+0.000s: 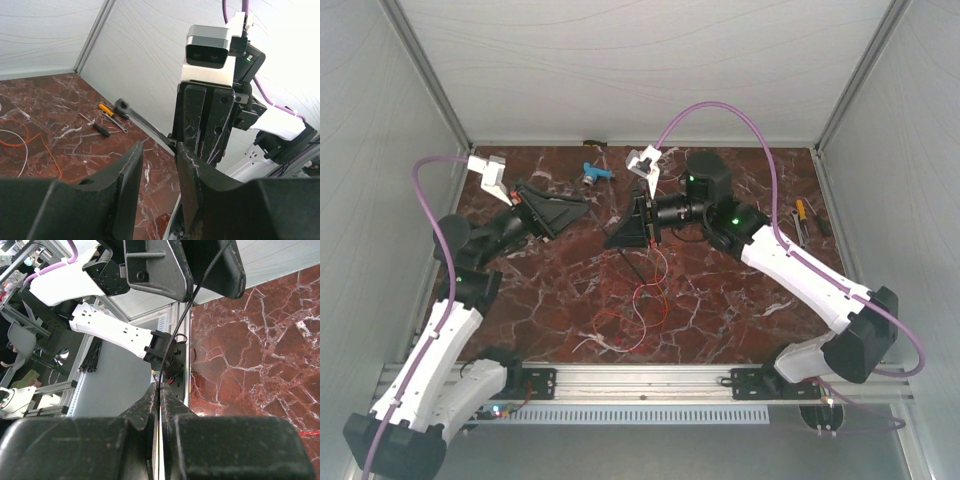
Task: Zip-tie the wires
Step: Pick up the ribbon at the center of the board.
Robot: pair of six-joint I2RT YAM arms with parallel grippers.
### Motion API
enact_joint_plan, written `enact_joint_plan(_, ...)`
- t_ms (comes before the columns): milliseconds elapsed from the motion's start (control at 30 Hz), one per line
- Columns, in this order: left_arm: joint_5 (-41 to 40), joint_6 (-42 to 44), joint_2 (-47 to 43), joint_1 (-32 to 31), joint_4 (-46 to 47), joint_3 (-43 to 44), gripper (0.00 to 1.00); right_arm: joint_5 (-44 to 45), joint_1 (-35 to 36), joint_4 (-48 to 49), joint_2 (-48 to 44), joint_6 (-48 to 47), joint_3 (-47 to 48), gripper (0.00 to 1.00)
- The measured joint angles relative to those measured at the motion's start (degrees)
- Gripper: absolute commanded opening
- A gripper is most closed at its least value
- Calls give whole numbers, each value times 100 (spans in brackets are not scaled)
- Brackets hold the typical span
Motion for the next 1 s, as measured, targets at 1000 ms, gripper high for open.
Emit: enact_joint_plan(1000,-190,-951,-9,-2,935,-168,1,-46,-2,48,11,31,-120,0)
